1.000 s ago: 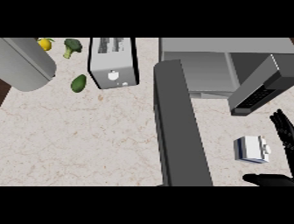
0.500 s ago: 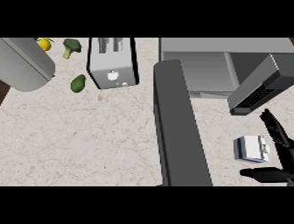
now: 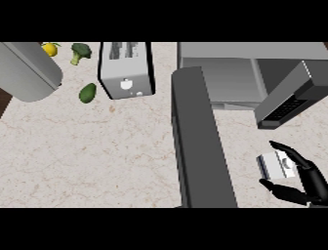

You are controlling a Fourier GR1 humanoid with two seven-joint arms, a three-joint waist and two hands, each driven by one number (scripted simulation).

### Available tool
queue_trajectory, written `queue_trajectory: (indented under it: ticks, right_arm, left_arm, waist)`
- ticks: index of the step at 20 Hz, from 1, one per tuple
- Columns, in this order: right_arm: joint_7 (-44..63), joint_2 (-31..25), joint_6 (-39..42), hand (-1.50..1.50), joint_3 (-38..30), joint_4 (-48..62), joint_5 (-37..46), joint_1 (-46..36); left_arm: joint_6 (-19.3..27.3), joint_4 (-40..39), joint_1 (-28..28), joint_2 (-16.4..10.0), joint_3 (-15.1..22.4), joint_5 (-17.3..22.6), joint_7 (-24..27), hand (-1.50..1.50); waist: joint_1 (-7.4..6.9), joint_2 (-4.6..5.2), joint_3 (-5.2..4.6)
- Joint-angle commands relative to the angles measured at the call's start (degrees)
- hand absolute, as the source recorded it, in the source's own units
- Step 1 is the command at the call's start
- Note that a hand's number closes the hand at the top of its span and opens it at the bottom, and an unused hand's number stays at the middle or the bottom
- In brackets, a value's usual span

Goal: Pick up the milk, place it into the microwave and close the microwave

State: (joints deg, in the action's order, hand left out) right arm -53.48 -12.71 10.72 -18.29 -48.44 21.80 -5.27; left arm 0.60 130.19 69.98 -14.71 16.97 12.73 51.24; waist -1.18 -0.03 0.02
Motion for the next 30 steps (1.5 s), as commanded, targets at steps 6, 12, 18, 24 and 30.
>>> queue_trajectory:
  ticks: [6,12,18,24,30]
  right_arm:
    - [-12.5,-1.8,-11.5,1.50,-0.3,13.7,5.0,-4.0]
    - [-11.2,-3.4,-17.4,1.50,-0.4,21.8,8.2,-10.6]
    - [-5.1,0.0,-22.0,1.50,0.8,25.8,10.7,-19.9]
    - [-10.4,1.5,-20.9,1.50,-1.7,29.7,8.4,-24.9]
    - [-15.4,0.4,-16.4,1.50,-1.4,31.0,7.9,-25.7]
  left_arm:
    - [0.9,-0.8,-2.4,0.8,-0.3,0.6,-1.6,-1.50]
    - [-1.0,0.7,1.9,-0.5,0.2,-0.3,1.0,-1.50]
    - [-2.0,1.8,2.4,-0.9,-0.2,1.1,1.2,-1.50]
    - [-2.3,-1.8,-3.9,-0.6,-1.4,2.8,-0.8,-1.50]
    - [-6.3,-3.0,1.7,-2.7,-3.6,5.2,3.4,-1.50]
  waist:
    - [0.27,0.25,0.12]
    - [-0.65,0.30,0.18]
    - [-1.84,0.57,0.25]
    - [-1.57,1.11,0.32]
    - [-1.72,0.56,0.21]
